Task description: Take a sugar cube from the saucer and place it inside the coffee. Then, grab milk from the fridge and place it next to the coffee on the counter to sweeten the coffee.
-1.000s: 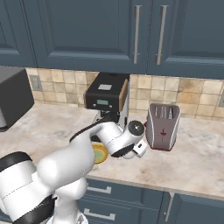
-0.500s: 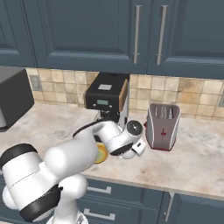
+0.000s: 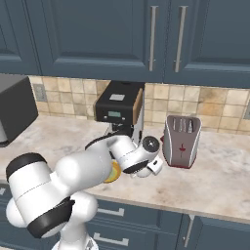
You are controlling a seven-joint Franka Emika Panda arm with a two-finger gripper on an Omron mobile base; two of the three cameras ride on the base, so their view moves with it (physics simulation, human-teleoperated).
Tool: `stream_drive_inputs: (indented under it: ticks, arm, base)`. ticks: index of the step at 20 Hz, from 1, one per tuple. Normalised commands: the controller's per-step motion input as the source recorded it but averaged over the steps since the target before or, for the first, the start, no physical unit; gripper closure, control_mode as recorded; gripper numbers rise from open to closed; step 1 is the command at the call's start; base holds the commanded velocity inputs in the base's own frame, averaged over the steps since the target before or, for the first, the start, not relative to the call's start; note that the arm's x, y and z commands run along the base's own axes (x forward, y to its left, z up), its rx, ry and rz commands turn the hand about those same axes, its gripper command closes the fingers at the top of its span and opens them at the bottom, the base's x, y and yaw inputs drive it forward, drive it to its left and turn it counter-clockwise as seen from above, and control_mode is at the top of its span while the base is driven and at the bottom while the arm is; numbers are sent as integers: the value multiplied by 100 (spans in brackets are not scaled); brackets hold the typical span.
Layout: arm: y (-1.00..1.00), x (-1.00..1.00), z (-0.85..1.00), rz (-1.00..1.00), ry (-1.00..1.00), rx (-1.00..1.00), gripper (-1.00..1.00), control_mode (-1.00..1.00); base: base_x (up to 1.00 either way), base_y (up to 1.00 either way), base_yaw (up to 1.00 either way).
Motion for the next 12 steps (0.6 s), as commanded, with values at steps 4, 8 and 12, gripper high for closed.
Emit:
stream_drive_inputs:
  ticks: [4, 8, 12]
  arm:
    - [0, 0, -12, 0, -2, 0, -100, -100]
    - [0, 1, -4, 0, -3, 0, -100, -100]
    - [-1, 1, 0, 0, -5, 0, -100, -100]
  base:
    - [0, 0, 0]
    - [0, 0, 0]
    - [0, 0, 0]
